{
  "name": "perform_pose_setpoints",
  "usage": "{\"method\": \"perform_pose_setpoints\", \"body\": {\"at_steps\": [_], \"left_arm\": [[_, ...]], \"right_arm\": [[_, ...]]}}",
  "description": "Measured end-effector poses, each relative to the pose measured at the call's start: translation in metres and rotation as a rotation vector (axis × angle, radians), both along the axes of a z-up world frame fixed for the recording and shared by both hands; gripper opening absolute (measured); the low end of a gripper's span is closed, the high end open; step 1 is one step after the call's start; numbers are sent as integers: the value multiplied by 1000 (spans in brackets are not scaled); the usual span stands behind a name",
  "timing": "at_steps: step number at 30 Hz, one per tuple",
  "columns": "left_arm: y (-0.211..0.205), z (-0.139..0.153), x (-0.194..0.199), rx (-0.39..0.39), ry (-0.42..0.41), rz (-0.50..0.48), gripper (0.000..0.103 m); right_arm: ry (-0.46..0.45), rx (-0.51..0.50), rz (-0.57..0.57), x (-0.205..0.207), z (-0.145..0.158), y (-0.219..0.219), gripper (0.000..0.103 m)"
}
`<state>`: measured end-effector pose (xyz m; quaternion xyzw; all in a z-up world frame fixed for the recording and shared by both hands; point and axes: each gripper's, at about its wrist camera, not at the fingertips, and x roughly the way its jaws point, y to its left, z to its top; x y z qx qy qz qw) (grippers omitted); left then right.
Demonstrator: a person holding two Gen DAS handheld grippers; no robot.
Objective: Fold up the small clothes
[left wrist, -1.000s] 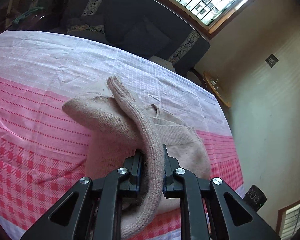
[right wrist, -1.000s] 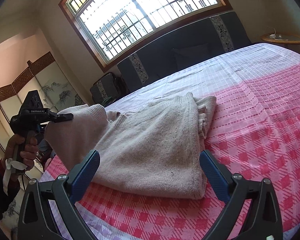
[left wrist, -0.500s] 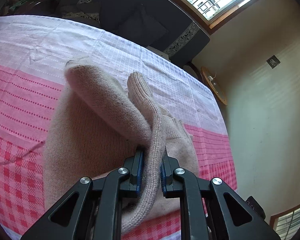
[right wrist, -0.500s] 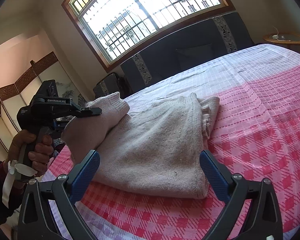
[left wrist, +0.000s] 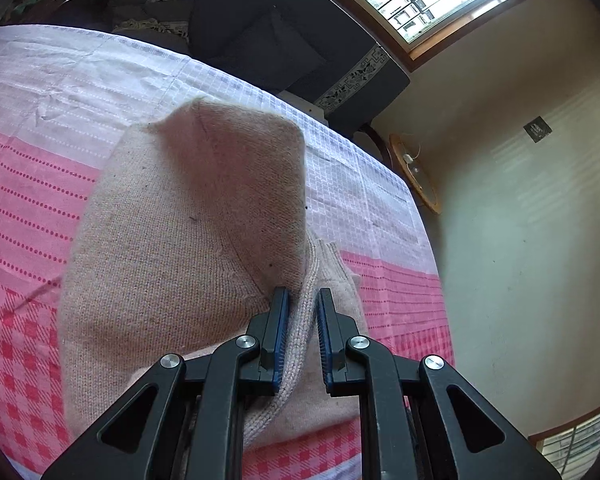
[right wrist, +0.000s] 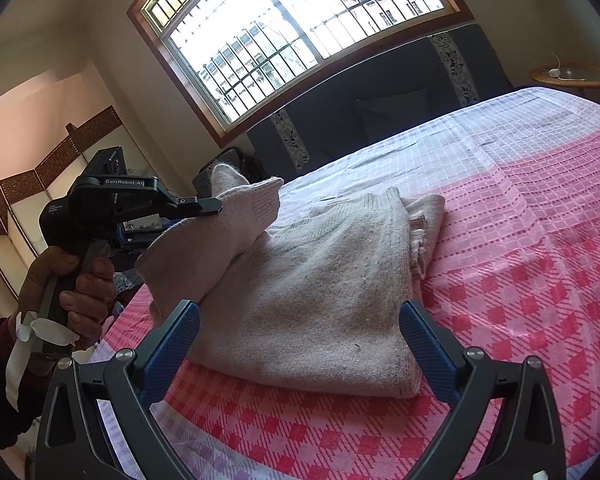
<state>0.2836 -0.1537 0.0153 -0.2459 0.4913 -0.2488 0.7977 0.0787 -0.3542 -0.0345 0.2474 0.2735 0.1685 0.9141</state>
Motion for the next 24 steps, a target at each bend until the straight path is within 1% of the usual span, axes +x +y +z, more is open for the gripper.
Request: {"method": "perform_pose_setpoints", "body": {"at_steps": [1, 2, 5, 7, 9, 11, 12, 13, 14, 15, 17, 18, 20, 22, 24], "left_arm": [[-4, 1, 1, -5, 0, -12, 2], [-9, 3, 0, -4, -6, -19, 2], [-23, 11, -3, 33, -45, -46, 2], [-25, 16, -6, 34, -63, -72, 2], [-21, 23, -11, 57, -98, -73, 2], [-12, 26, -13, 58, -103, -102, 3], [-5, 27, -15, 75, -116, -96, 3], [4, 28, -17, 87, -152, -82, 3], [15, 29, -21, 82, -192, -70, 4], [28, 28, -25, 60, -222, -59, 4], [53, 19, -33, 6, -252, -27, 5], [63, 14, -37, 1, -263, -10, 5], [80, 1, -47, -3, -291, 23, 5], [95, -13, -55, -33, -297, 47, 5], [106, -26, -63, -73, -296, 73, 5]], "right_arm": [[0, 1, 0, 0, 0, 0, 100], [-1, 2, 1, 0, 0, 0, 100], [-3, 6, 5, -1, 0, -1, 100], [-3, 11, 10, -2, 0, -1, 100], [-14, 23, 19, -3, 0, -2, 100], [-30, 44, 33, -5, 1, -4, 100], [-34, 64, 50, -4, 2, -4, 100], [-30, 100, 79, -2, 2, -5, 100], [-16, 171, 111, 2, 0, -7, 100], [8, 245, 139, 8, 0, -9, 100], [20, 341, 189, 20, 5, -8, 100], [25, 355, 217, 29, 10, -5, 100], [79, 338, 232, 51, 14, 3, 100], [117, 336, 260, 76, 14, 11, 99], [178, 296, 253, 99, 10, 20, 99]]}}
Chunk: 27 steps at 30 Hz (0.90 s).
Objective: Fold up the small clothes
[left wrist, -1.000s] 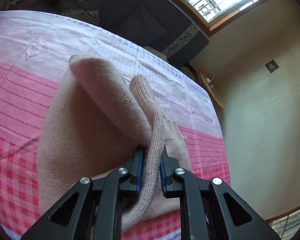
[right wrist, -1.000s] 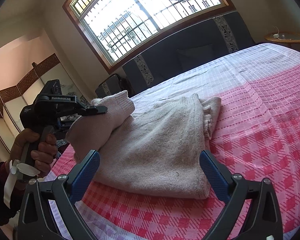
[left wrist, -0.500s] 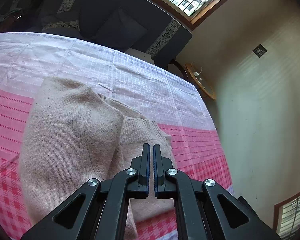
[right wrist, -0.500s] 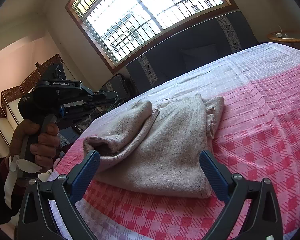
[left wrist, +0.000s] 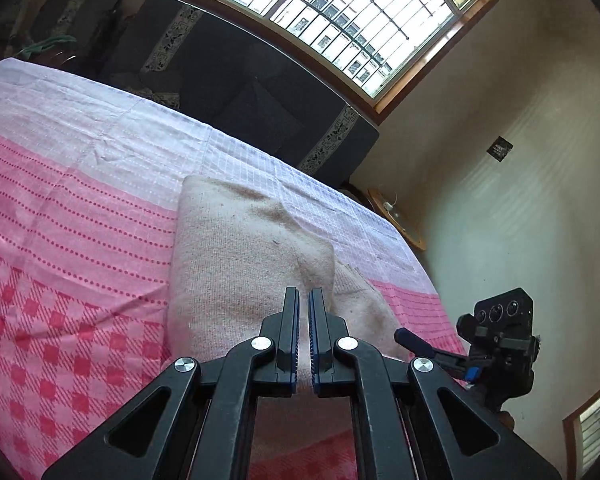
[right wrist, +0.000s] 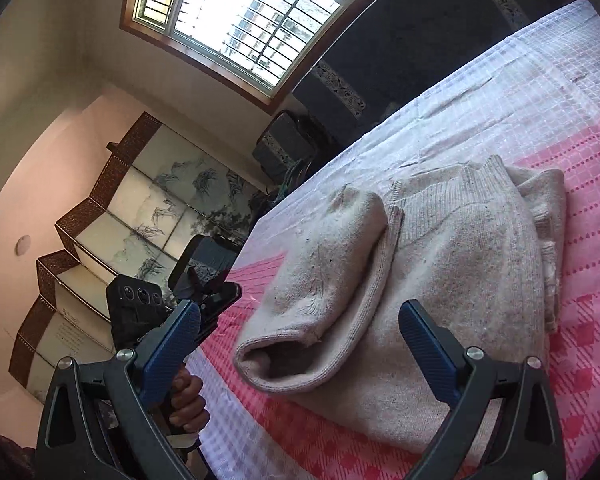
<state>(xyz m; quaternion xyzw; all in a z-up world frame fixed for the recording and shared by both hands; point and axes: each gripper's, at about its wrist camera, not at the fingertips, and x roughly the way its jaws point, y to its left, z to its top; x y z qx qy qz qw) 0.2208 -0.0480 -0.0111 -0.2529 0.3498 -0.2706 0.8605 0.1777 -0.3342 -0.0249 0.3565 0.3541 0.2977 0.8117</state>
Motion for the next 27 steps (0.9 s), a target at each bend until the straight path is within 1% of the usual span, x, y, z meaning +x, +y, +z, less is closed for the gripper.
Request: {"method": "perform_pose_setpoints", "body": {"at_steps": [3, 5, 7, 12, 14, 16, 18, 20, 21, 22, 23, 24, 25, 27], "left_arm": [[5, -17, -7, -26, 6, 4, 5], [1, -28, -8, -29, 28, -19, 5], [-5, -40, -8, -41, 54, -46, 5], [-12, -49, -11, -58, 38, -84, 5], [-15, -51, -13, -40, 25, -100, 5], [-19, -52, -10, -34, 31, -122, 5], [-20, -54, -10, -28, 28, -122, 5], [-22, -55, -10, -25, 22, -119, 5], [-24, -55, -11, -15, 18, -116, 5], [-25, -54, -13, -6, 17, -114, 5], [-26, -53, -15, -1, 16, -109, 5], [-26, -50, -17, -2, 15, -107, 5], [-25, -47, -20, 1, 5, -101, 5], [-23, -36, -25, 36, -28, -78, 6]], "right_arm": [[67, -11, 20, 27, -12, 12, 94], [88, -5, 35, 38, -18, 20, 92], [129, -33, 36, 48, -23, 31, 92], [145, -60, 70, 63, -27, 59, 92], [155, -74, 83, 69, -27, 70, 92], [159, -90, 92, 75, -28, 78, 92], [161, -117, 96, 79, -28, 88, 92], [155, -148, 95, 82, -30, 96, 88], [152, -181, 94, 82, -30, 101, 69], [158, -216, 93, 84, -31, 104, 36], [175, -219, 88, 86, -35, 100, 28], [185, -188, 78, 84, -41, 92, 20], [184, -157, 71, 84, -42, 85, 16], [156, -127, 55, 78, -39, 72, 14]]}}
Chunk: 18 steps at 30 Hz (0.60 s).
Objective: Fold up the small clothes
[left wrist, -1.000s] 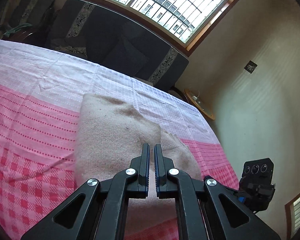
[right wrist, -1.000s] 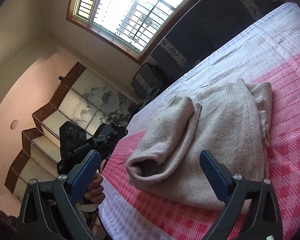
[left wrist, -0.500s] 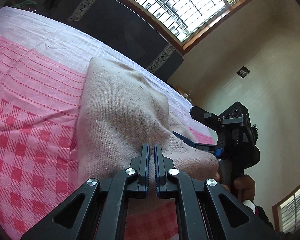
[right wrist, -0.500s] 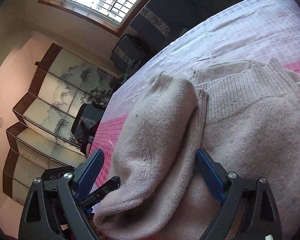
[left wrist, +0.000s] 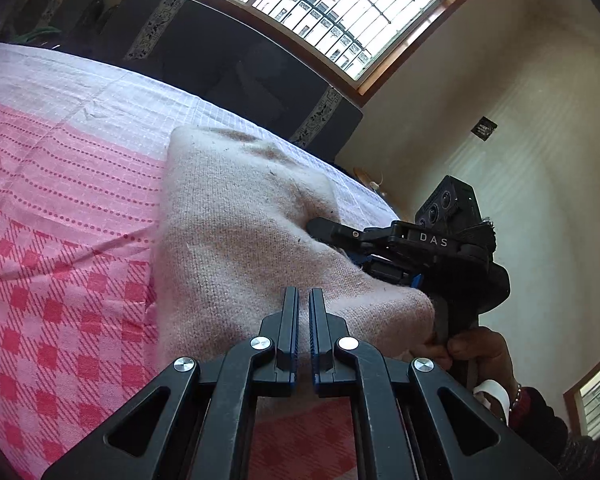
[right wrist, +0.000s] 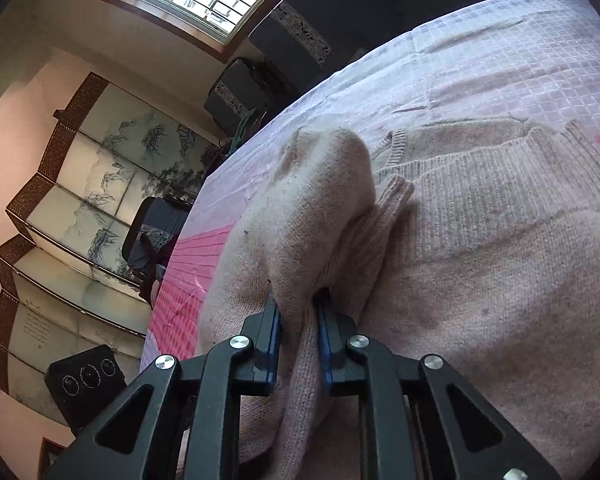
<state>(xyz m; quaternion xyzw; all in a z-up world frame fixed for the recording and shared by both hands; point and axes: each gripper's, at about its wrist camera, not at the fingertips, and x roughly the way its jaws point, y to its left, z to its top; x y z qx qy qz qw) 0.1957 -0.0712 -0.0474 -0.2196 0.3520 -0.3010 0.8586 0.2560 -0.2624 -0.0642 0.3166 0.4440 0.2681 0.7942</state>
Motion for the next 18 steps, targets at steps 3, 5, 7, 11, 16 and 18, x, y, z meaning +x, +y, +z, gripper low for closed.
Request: {"method": "perform_pose_setpoints", "body": {"at_steps": [3, 5, 7, 11, 16, 18], "left_arm": [[2, 15, -4, 10, -26, 7, 18], [1, 25, -5, 30, -45, 30, 37], [2, 30, -6, 17, -60, 36, 59], [-3, 31, 1, 38, -52, 54, 64], [-13, 24, 12, 62, -8, 25, 65], [-18, 23, 14, 71, 3, 6, 65]], "right_arm": [[-37, 48, -20, -8, 10, -19, 13], [-62, 61, -31, -15, 18, -34, 13], [-79, 65, -50, -20, 25, -49, 13], [-92, 69, -93, -30, 30, -80, 13], [-85, 48, -133, -35, 25, -112, 13], [-86, 37, -140, -37, 24, -120, 13]]}}
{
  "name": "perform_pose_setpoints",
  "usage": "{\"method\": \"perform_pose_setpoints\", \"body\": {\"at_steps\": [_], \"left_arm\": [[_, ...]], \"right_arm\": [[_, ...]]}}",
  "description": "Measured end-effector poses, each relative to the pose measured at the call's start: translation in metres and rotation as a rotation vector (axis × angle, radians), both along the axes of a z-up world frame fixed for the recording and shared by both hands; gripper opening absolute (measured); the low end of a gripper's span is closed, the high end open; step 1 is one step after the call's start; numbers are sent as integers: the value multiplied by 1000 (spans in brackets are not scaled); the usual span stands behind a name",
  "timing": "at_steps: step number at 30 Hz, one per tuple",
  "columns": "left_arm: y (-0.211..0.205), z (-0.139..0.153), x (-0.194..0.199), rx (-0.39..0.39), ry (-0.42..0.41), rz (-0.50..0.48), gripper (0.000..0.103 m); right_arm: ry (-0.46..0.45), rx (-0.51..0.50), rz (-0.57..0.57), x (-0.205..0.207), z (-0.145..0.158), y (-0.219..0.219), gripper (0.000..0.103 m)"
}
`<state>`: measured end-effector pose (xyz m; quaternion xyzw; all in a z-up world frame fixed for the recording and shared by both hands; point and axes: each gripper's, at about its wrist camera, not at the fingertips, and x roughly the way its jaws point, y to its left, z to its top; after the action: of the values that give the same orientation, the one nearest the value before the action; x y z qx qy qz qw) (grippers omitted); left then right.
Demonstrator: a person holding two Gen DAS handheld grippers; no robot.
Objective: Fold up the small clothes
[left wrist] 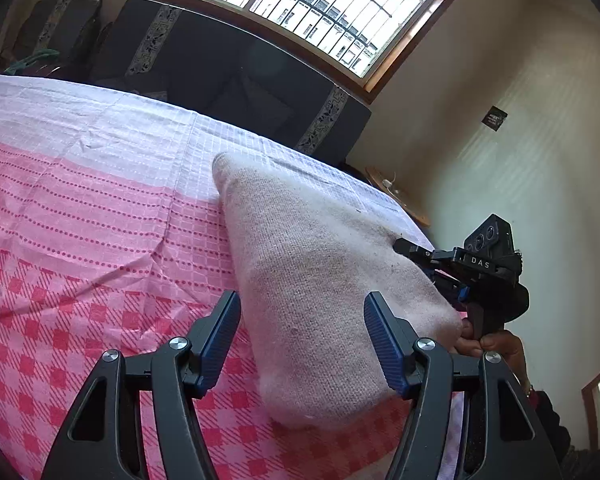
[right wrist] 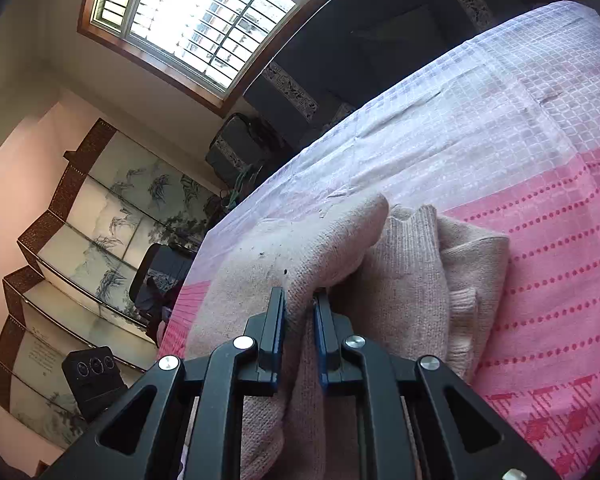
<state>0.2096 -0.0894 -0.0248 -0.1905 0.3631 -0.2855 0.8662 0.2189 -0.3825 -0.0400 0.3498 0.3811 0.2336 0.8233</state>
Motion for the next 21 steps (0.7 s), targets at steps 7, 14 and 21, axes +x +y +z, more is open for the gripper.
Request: {"method": "perform_pose_setpoints", "body": {"at_steps": [7, 14, 21], "left_arm": [[-14, 0, -3, 50, -18, -27, 65], [-37, -2, -5, 146, -47, -83, 65], [-51, -21, -5, 210, 12, -118, 65]], "right_arm": [[11, -3, -45, -11, -8, -24, 12], [22, -68, -41, -13, -10, -35, 8], [-7, 35, -63, -35, -11, -49, 12]]}}
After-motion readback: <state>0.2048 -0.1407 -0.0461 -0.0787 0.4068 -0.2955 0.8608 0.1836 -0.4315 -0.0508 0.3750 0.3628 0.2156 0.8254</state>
